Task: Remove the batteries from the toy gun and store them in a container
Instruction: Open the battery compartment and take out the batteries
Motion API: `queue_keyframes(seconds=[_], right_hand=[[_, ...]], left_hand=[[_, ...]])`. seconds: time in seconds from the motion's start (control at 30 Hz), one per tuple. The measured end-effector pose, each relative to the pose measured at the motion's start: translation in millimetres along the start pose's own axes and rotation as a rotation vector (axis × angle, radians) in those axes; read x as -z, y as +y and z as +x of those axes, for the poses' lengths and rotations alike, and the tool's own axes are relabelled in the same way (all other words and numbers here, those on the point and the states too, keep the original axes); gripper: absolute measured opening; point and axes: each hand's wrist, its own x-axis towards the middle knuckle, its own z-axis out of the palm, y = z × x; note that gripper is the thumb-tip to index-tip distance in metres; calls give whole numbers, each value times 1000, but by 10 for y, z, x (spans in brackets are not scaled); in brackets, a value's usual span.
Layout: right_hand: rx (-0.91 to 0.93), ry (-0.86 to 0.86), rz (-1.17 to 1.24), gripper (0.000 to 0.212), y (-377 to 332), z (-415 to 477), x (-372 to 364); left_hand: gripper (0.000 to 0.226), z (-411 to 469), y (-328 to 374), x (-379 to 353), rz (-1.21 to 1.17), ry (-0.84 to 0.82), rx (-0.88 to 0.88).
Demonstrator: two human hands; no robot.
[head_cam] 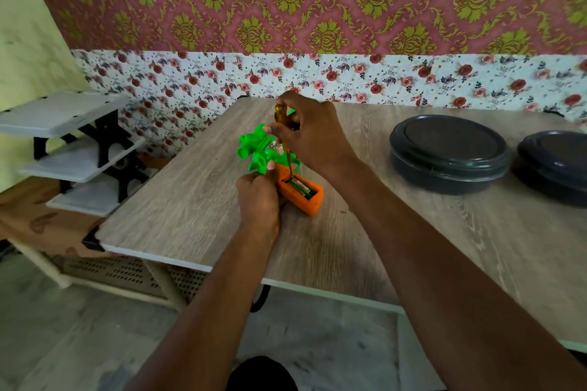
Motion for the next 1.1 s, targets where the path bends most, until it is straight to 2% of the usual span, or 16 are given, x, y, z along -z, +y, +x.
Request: queue_keyframes(seconds=[0.37, 0.63, 0.8, 1.0, 1.1], right_hand=[[-131, -99, 6, 25, 18, 273, -95], [-165, -224, -169, 40, -7, 491, -185], [-255, -279, -150, 31, 2, 548, -266], [-288, -234, -89, 36, 9, 529, -215], [-269, -188, -51, 30, 51, 496, -160]], left_hand=[[19, -24, 8, 11, 40, 17, -11], [21, 27, -41, 25, 60, -51, -34], [26, 32, -46, 15, 42, -19, -35], [25, 6, -21, 16, 48, -15, -46], [23, 48, -51, 18, 75, -17, -54]])
